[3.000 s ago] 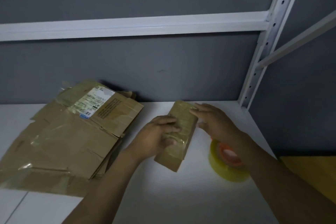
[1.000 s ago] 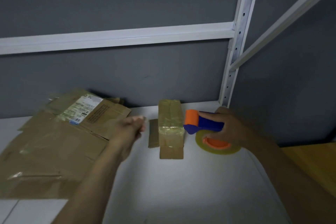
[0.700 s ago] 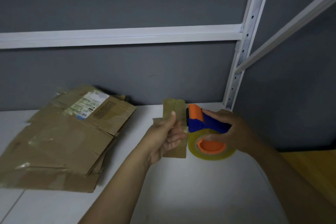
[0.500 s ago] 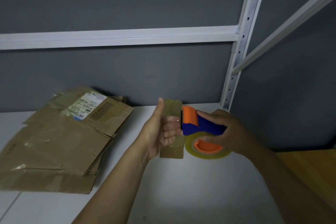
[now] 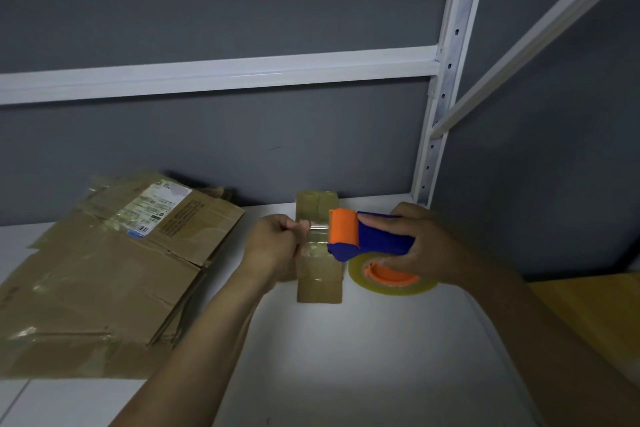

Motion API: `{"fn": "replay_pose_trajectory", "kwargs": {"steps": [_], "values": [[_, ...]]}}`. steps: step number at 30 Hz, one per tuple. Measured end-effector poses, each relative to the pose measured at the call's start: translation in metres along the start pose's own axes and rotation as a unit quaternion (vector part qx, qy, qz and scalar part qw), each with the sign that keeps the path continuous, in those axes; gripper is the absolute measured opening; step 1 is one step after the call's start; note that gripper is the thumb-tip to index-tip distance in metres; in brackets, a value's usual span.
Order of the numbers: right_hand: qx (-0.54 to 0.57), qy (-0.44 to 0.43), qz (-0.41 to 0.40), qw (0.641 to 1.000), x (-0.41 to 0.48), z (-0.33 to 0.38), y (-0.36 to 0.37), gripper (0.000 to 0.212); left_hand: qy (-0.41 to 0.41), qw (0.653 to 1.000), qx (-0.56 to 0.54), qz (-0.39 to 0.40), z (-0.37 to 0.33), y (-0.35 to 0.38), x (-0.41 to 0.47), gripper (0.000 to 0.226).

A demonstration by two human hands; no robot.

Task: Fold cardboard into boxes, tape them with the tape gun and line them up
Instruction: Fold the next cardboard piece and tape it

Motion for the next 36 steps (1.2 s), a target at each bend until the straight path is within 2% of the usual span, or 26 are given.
{"fn": "replay_pose_trajectory", "kwargs": {"steps": [4, 12, 15, 19, 23, 25, 27, 28, 30, 31, 32, 34, 36], "values": [[-0.049, 0.015, 0.023, 0.998, 0.002, -0.015, 0.003, 0.081, -0.01, 0.999, 0.004, -0.034, 0.01, -0.022, 0.013, 0.03], [-0.124, 0.016, 0.089, 0.988, 0.024, -0.027, 0.012, 0.083, -0.067, 0.997, 0.001, -0.048, 0.044, -0.023, 0.037, 0.03], [-0.097, 0.034, 0.117, 0.988, 0.026, -0.03, 0.026, 0.08, -0.104, 0.994, -0.03, -0.029, 0.066, -0.02, 0.038, 0.028], [-0.067, 0.058, 0.118, 0.989, 0.024, -0.031, 0.036, 0.076, -0.101, 0.993, -0.06, 0.0, 0.083, -0.015, 0.037, 0.037], [-0.062, 0.057, 0.134, 0.987, 0.026, -0.028, 0.039, 0.08, -0.1, 0.994, -0.016, 0.04, 0.093, -0.019, 0.042, 0.046], [-0.064, 0.055, 0.122, 0.989, 0.028, -0.023, 0.041, 0.082, -0.046, 0.999, 0.01, 0.004, 0.098, -0.023, 0.044, 0.046], [-0.069, 0.053, 0.11, 0.99, 0.031, -0.014, 0.044, 0.083, 0.073, 0.997, -0.006, -0.034, 0.088, -0.024, 0.039, 0.027], [-0.071, 0.052, 0.105, 0.991, 0.033, -0.009, 0.047, 0.084, 0.119, 0.992, -0.038, -0.019, 0.082, -0.02, 0.036, 0.022], [-0.077, 0.049, 0.095, 0.991, 0.039, 0.0, 0.052, 0.084, 0.128, 0.988, -0.064, 0.062, 0.075, -0.009, 0.036, 0.041], [-0.08, 0.049, 0.091, 0.991, 0.04, 0.003, 0.053, 0.084, 0.11, 0.988, -0.003, 0.104, 0.071, -0.004, 0.036, 0.051], [-0.081, 0.051, 0.088, 0.992, 0.042, 0.004, 0.054, 0.084, 0.119, 0.978, 0.104, 0.136, 0.073, -0.002, 0.039, 0.059], [-0.078, 0.054, 0.089, 0.992, 0.042, 0.005, 0.054, 0.083, 0.192, 0.916, 0.302, 0.18, 0.08, -0.003, 0.043, 0.079], [-0.081, 0.049, 0.096, 0.991, 0.04, 0.003, 0.054, 0.083, 0.264, 0.865, 0.385, 0.181, 0.085, -0.006, 0.045, 0.101]]}}
Point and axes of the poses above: each hand's wrist, its own x-axis towards the middle knuckle, its own y-axis out of the palm, z = x × y, the point moved 4 cm from there along x, towards the middle knuckle, and after that the axes turned 13 degrees about -x, right-handed, at the moved point
